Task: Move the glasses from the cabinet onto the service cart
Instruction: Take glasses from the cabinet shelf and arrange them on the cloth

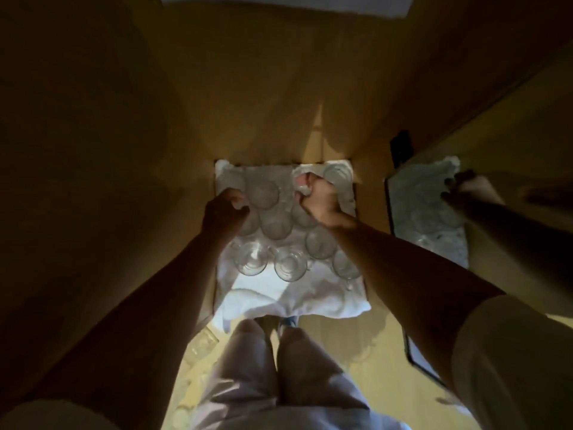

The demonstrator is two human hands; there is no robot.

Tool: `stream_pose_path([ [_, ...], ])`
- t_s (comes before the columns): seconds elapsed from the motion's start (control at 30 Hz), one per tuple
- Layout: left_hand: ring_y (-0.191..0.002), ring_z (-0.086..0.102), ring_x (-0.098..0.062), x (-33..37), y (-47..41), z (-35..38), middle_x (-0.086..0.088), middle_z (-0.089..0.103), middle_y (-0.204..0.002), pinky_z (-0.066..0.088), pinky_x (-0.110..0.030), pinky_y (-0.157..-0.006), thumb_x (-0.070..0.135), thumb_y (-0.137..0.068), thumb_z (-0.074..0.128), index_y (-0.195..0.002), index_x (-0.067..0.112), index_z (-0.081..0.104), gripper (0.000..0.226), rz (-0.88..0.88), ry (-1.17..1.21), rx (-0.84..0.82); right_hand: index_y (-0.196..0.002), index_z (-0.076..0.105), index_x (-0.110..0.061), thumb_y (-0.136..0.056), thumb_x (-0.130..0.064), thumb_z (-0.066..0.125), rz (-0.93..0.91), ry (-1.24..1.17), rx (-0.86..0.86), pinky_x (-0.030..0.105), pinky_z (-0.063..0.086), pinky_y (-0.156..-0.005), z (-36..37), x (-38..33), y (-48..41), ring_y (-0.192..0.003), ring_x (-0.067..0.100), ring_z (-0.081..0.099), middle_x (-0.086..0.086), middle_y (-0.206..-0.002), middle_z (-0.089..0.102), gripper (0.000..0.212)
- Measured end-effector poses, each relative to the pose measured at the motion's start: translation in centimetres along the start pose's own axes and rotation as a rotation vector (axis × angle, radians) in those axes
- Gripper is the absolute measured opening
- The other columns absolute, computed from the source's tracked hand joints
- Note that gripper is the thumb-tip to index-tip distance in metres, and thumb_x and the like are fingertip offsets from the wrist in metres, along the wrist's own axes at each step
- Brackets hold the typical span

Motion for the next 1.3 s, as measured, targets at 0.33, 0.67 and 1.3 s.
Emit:
stream_pose_path([
  [0.33,-0.119,0.051,-0.028,-2.0,-11.6,5.5,-0.008,0.058,-0.127,0.039,-0.033,-0.098,0.022,-0.086,0.065,-0.124,0.012,0.055,0.040,0.102,-0.150,0.027,-0.126,0.058,-0.010,-0.086,-0.020,0.066,-0.042,0.097,0.021,0.027,0.031,-0.106,5.8,6.2,-11.3,-0.123,0.022,0.051,0.006,-0.128,0.059,0.042],
  [0.67,-0.112,0.059,-0.025,-3.7,-19.9,10.3,-0.008,0.064,-0.120,0.044,-0.038,-0.096,0.018,-0.082,0.069,-0.124,0.010,0.056,0.045,0.212,-0.156,-0.092,-0.111,0.069,-0.011,-0.080,-0.028,0.074,-0.111,0.161,-0.063,0.037,0.034,-0.108,10.3,9.5,-17.2,-0.138,0.020,0.036,0.009,-0.130,0.059,0.036],
  [1.3,-0.108,0.060,-0.026,-1.2,-19.8,8.6,-0.005,0.068,-0.113,0.042,-0.035,-0.085,0.028,-0.095,0.051,-0.113,0.022,0.067,0.025,0.230,-0.468,0.008,-0.077,0.072,0.002,-0.078,-0.002,0.067,-0.279,0.178,0.214,0.029,0.027,-0.109,7.5,6.2,-16.5,-0.110,0.031,0.060,0.017,-0.078,0.071,0.006],
])
Point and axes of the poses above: each hand's wrist, its own y-axis away from the middle knuckle, its own z-axis out of the palm, x = y × z, the point moved 6 cm from there along -y, towards the middle knuckle
